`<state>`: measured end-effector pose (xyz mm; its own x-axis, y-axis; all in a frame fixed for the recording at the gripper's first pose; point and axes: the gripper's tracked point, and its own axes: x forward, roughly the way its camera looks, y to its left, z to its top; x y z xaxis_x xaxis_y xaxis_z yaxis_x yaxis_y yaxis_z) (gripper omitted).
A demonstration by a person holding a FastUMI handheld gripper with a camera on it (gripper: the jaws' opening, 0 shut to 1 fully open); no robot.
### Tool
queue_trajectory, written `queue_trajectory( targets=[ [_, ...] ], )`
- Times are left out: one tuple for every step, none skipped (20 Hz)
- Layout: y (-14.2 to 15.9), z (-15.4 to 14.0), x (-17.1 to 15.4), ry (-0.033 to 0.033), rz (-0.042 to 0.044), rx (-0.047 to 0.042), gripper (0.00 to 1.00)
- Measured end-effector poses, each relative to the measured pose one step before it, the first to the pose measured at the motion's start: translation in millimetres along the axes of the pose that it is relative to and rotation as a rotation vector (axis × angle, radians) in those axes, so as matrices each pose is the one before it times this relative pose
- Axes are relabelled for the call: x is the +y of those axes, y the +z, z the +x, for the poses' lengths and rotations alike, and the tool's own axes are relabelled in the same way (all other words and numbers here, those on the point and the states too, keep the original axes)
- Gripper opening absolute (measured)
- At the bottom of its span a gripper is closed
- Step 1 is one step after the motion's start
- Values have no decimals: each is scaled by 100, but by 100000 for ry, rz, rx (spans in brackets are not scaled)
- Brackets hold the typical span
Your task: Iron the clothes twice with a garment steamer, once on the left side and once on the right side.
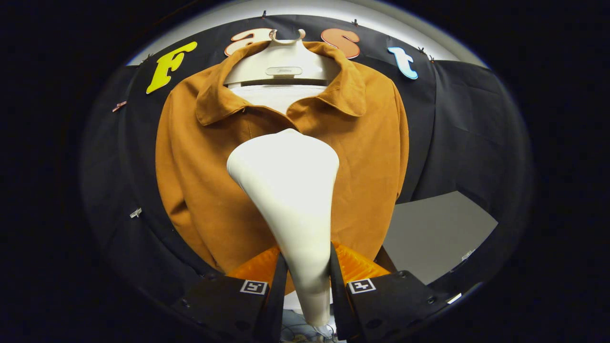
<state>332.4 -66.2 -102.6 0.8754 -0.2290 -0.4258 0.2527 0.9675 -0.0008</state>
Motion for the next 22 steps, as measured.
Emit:
queue_trajectory(
  targets=[
    [112,5,679,362,187,-179,47],
    [121,-15,723,240,-235,-113,47],
    [63,-66,736,531,-278,-52,47],
    [109,49,719,596,-366,-510,47],
    [287,-34,595,-228,-941,-908,47],
    [258,8,405,-1157,-946,-1150,47],
    [155,53,152,-1476,-495,-482,47],
    [-1,84,356,-878,-169,-334,47],
    [152,14,461,-303,261,-127,47],
    [86,154,522,68,83,267,47],
    [76,171,331,-345,-189,190,47],
    [51,20,250,-898,-526,87,47],
    [-80,226,170,-1511,-718,140,47],
    [-31,190,66,-992,-281,286,47],
    [-42,195,91,-1402,-257,262,47],
    [-164,347,72,-1460,-260,460,47],
    [-164,306,-10,-1498,-197,648,47],
    [-86,394,-91,-1995,-409,650,47],
    [-232,269,-87,-2327,-806,902,47],
    [-192,261,-29,-1844,-1079,729,47],
    [-243,378,84,-1224,-1129,698,47],
    [-256,319,210,-844,-941,728,47]
  ],
)
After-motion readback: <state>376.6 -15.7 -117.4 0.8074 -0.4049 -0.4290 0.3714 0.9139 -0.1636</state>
